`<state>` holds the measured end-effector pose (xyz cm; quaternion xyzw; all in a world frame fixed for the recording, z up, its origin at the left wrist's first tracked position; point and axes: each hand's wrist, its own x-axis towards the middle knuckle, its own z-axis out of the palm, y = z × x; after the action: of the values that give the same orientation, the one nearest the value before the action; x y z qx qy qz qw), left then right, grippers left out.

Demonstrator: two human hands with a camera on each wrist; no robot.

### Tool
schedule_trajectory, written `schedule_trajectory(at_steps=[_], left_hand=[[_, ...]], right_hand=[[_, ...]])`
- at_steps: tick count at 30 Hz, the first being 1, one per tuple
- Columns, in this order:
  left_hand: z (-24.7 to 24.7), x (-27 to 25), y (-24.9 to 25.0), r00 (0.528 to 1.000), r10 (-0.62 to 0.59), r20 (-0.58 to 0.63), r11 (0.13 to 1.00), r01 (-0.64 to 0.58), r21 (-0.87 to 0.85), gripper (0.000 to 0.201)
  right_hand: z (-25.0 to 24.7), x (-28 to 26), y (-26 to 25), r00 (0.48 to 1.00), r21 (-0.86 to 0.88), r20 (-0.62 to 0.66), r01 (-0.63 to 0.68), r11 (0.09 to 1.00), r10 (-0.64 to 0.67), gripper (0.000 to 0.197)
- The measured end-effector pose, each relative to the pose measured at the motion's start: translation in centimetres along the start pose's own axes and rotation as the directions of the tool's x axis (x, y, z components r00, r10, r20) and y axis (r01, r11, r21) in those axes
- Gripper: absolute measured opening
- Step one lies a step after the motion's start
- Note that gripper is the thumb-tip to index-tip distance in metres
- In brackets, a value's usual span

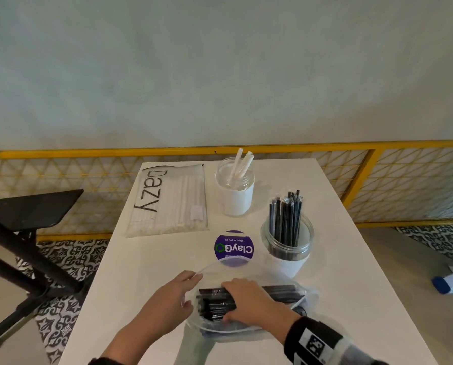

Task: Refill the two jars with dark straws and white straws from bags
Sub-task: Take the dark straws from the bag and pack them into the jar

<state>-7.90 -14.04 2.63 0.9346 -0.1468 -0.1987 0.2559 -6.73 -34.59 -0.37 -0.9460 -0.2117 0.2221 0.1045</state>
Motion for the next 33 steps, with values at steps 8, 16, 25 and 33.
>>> schedule_trajectory(at_steps=[8,16,25,33], left_hand=[[-0.2,-0.2,-0.7,1.000,-0.018,-0.020,0.999,0.018,-0.030,0.060],[-0.4,0.0,-0.6,1.000,0.023,-0.020,0.999,-0.024,-0.031,0.060],[-0.4,0.1,-0.5,1.000,0.000,0.014,0.999,0.000,-0.034,0.061],[-0.3,0.1,-0.6,0.999,0.005,0.033,0.999,-0.004,-0.043,0.060]], right_hand=[[-1.9,-1.1,0.0,0.992,0.079,-0.119,0.055,0.995,-0.045,0.025],[-5.5,-3.7,0.3,0.969,0.329,-0.234,0.160,0.931,-0.084,0.011],[-15.2,-8.3,0.5,0.836,0.773,-0.498,0.309,0.554,0.229,0.024],[-19.5,-8.0,4.6,0.368,0.661,-0.730,0.595,0.457,0.576,0.015]])
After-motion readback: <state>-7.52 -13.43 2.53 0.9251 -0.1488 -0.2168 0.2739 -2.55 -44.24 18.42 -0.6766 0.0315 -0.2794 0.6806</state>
